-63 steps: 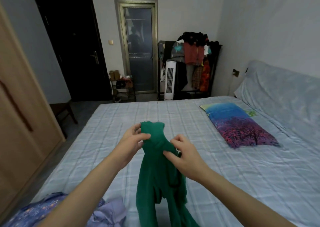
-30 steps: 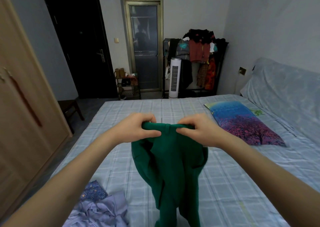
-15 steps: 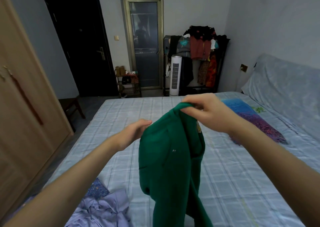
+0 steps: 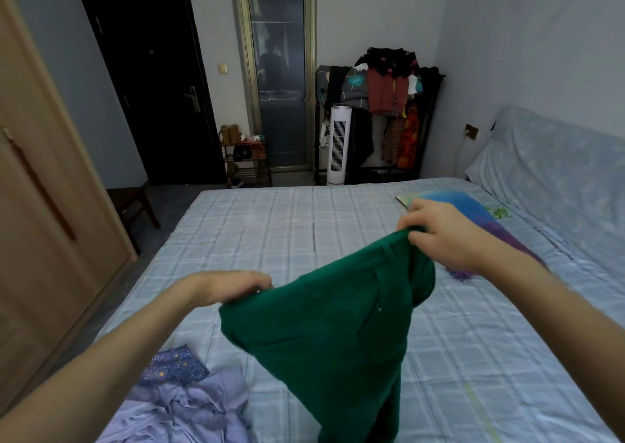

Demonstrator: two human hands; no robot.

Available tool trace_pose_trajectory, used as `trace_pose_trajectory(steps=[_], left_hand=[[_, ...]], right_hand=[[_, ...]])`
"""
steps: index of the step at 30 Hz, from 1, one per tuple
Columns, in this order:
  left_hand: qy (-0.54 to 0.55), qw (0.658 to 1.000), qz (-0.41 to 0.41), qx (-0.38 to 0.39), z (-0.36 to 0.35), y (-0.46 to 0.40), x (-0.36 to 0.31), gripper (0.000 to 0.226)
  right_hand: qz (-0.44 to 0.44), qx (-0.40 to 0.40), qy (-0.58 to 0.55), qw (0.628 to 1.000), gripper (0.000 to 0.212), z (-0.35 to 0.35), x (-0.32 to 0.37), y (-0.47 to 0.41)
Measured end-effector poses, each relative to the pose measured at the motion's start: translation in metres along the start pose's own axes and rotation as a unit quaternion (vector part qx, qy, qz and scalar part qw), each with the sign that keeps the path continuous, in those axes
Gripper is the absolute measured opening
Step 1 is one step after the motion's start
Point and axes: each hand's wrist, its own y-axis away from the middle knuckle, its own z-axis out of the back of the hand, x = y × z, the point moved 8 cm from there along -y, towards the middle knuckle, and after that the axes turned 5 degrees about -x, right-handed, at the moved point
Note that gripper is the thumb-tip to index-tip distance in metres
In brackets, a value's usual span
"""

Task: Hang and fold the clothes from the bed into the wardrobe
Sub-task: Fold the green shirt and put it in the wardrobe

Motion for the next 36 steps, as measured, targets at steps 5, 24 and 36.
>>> trace_pose_trajectory(steps=[5, 24, 36], left_hand=[[-0.247, 0.955, 0.137, 0.087, -0.040, -0.014, 0.048, 0.051], [-0.221, 0.916, -0.003, -0.336, -0.003, -0.029, 0.048, 0.020], [0.142, 0.956, 0.001, -0.255, -0.011, -0.040, 0.082, 0.026]], right_hand=[[0.025, 0.028, -0.007, 0.999, 0.029, -0.011, 0.003, 0.009], [-0.119, 0.283, 0.204, 0.929, 0.041, -0.206, -0.036, 0.115], [-0.238, 0.054, 0.118, 0.963, 0.033, -0.190, -0.077, 0.095]])
